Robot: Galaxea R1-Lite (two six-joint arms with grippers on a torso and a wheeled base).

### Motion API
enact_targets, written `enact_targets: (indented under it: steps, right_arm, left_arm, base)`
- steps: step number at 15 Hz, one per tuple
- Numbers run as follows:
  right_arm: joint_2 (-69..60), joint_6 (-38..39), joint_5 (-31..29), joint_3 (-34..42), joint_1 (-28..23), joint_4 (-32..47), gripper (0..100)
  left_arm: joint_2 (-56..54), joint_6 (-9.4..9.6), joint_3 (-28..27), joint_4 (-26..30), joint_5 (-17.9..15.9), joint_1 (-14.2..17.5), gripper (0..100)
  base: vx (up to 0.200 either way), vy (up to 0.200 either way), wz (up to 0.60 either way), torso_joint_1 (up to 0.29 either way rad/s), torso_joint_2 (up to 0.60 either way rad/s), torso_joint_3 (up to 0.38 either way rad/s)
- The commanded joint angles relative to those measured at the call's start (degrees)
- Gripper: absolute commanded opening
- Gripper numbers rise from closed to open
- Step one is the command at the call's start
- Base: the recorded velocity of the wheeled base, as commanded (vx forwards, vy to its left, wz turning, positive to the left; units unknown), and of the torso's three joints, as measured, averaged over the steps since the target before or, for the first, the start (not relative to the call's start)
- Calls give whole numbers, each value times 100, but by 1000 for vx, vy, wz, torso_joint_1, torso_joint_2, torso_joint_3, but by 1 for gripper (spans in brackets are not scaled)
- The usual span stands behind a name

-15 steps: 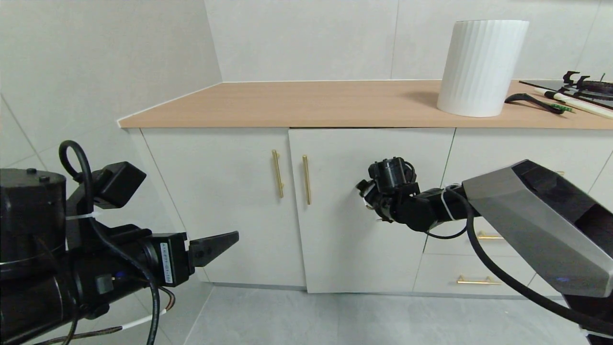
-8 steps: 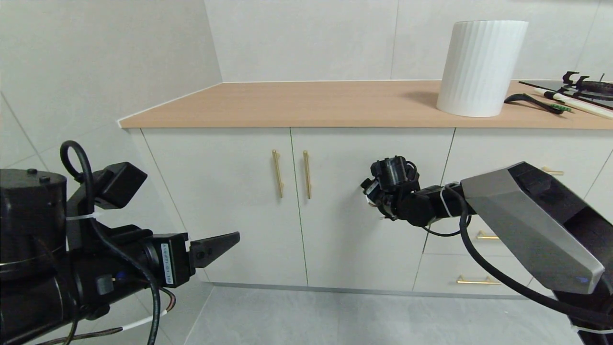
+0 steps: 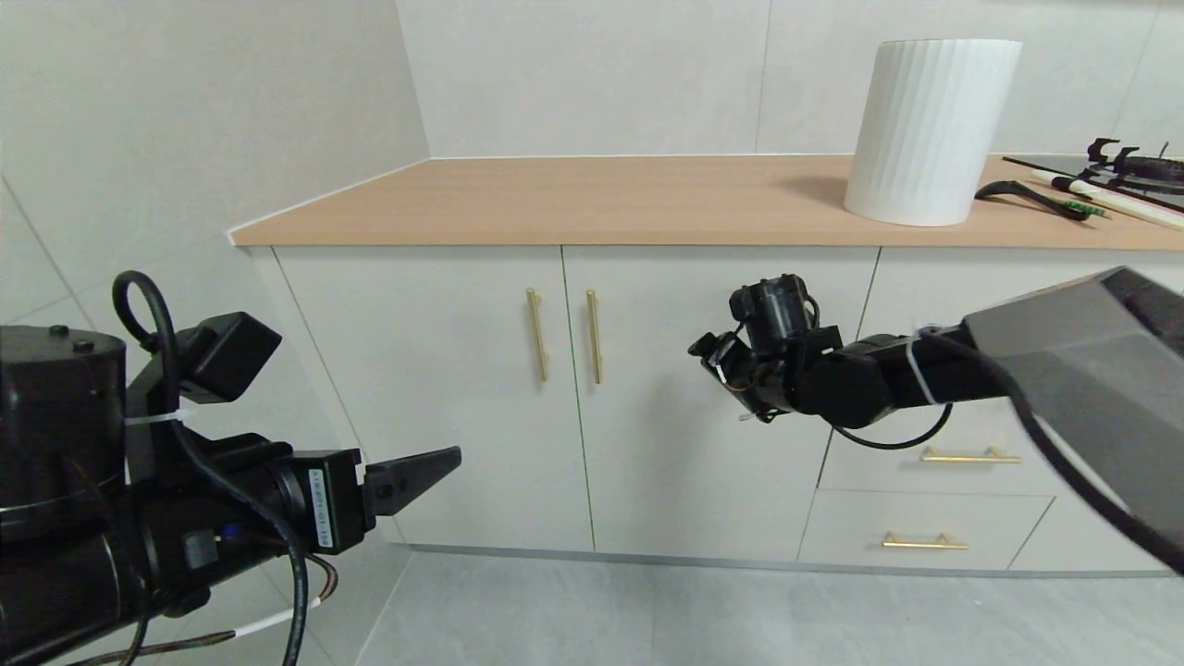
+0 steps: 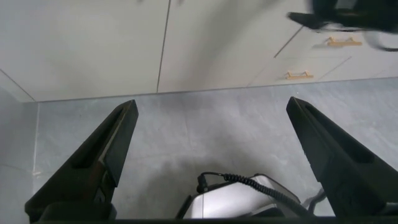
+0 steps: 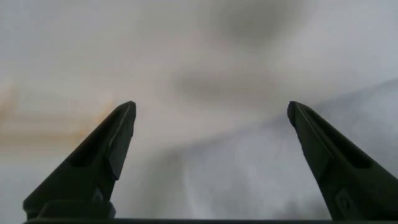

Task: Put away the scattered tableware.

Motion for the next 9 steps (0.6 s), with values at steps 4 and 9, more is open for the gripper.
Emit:
enact_targets:
  steps: [4,9]
  right_arm:
    - [-3134,-1169,682,2412,530,-75,100]
    - [-6404,-2241,-83,4741,539,-39,100]
  left_arm:
    - [-266,67,-61,-28,206,206,100]
    - [-1769,647,476,-142,487,602,100]
  base:
    - [0,0,0,0,0,0]
    - [0,0,0,0,0,0]
